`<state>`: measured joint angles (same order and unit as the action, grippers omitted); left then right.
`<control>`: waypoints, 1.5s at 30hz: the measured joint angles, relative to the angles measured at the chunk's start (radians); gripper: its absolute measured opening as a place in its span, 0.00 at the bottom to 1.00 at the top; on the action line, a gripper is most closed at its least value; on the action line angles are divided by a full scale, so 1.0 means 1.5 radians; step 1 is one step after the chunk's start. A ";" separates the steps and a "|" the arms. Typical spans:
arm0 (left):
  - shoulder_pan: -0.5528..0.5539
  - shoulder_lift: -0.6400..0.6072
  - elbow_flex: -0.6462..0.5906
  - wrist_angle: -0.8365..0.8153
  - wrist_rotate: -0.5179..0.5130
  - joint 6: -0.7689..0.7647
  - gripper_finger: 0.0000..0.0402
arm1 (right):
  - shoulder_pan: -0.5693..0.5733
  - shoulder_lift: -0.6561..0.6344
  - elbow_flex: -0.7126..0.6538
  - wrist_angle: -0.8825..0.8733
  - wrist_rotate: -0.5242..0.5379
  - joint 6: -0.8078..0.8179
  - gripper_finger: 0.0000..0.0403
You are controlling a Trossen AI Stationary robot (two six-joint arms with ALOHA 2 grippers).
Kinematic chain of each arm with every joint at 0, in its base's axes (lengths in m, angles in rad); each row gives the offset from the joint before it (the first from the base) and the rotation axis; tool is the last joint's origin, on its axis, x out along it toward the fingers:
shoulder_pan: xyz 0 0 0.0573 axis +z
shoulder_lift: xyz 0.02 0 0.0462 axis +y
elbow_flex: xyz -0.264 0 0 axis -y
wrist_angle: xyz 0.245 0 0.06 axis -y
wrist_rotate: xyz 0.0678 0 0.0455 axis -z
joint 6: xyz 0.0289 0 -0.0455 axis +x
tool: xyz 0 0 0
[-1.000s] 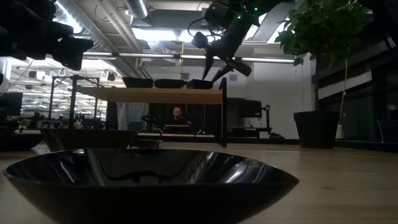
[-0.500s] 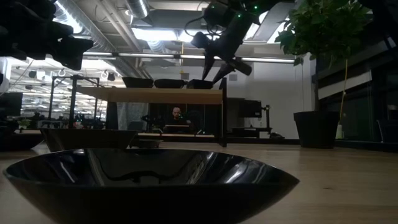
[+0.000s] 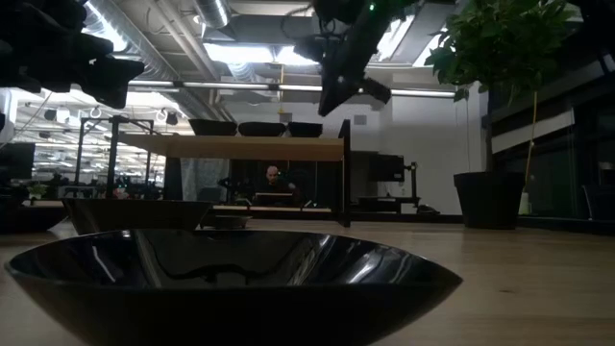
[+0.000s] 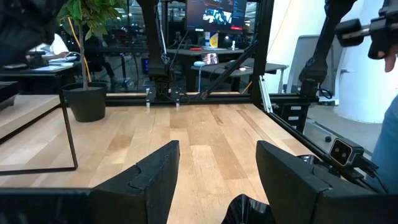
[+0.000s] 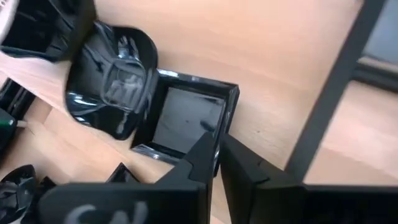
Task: Pick & Place Mini shaped plates
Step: Stack the square plate on top of the square plates on the shelf
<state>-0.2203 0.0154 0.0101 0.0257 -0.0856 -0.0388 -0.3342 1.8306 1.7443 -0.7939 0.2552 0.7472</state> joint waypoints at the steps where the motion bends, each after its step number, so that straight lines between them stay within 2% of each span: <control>1: 0.000 0.000 0.000 0.000 0.000 0.000 0.52 | 0.005 -0.006 0.000 0.000 0.013 -0.004 0.07; 5: 0.000 0.000 0.000 0.000 0.000 0.000 0.52 | 0.020 -0.020 0.000 -0.009 0.038 -0.048 0.07; 13: 0.000 0.000 0.000 0.000 0.000 0.000 0.52 | 0.048 -0.024 0.000 -0.003 -0.047 -0.193 0.02; 23: 0.000 0.000 0.000 0.000 0.000 0.000 0.52 | 0.118 -0.024 0.000 0.066 -0.049 -0.332 0.03; 34: 0.000 0.000 0.000 0.000 0.000 0.000 0.52 | 0.197 -0.024 0.000 0.072 -0.048 -0.358 0.03; 45: 0.000 0.000 0.000 0.000 0.000 0.000 0.52 | 0.248 0.014 0.000 0.068 -0.049 -0.263 0.11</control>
<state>-0.2207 0.0157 0.0100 0.0261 -0.0853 -0.0390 0.0381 1.8514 1.7447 -0.6923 0.1819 0.3528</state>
